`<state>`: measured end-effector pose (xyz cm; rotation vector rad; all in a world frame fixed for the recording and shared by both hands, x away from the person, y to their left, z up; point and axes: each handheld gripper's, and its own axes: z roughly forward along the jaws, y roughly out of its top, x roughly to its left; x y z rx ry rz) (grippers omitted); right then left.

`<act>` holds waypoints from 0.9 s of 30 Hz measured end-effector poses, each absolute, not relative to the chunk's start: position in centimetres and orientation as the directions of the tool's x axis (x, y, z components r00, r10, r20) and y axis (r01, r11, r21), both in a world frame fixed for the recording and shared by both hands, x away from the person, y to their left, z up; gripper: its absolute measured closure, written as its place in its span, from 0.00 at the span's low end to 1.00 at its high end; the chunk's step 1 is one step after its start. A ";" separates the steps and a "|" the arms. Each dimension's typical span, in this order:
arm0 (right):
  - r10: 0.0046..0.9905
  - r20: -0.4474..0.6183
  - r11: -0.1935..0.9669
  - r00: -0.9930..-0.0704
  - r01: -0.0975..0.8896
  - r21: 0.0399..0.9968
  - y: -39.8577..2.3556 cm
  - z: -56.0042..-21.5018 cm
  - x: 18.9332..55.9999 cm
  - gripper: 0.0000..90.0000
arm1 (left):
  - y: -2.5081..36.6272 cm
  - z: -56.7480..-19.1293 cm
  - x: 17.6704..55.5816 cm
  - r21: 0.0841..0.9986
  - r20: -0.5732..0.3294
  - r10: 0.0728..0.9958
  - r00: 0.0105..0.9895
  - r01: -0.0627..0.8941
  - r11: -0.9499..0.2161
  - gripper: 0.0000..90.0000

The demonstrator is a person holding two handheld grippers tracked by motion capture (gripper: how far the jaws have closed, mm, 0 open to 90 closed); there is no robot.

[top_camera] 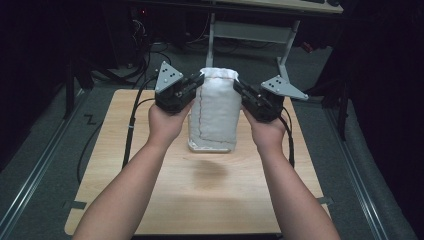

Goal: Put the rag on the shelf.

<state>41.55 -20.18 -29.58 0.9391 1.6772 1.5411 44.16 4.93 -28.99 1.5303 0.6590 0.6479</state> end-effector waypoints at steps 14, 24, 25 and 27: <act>0.861 -0.001 0.050 -0.508 0.084 0.995 -20.2 -29.4 45.1 0.93 | 4.4 -28.9 47.4 0.998 0.012 0.758 0.652 0.034 -0.045 0.93; 0.865 -0.011 0.078 -0.501 0.113 0.991 -20.5 -29.9 47.9 0.93 | 3.8 -29.9 50.3 0.995 0.036 0.780 0.624 0.048 -0.085 0.93; 0.865 -0.011 0.080 -0.502 0.117 0.990 -20.5 -30.1 48.2 0.93 | 3.8 -30.1 50.6 0.995 0.036 0.785 0.618 0.052 -0.086 0.93; 0.864 -0.023 0.096 -0.504 0.119 0.988 -20.3 -30.3 48.6 0.93 | 3.8 -30.5 51.3 0.994 0.031 0.790 0.612 0.066 -0.090 0.93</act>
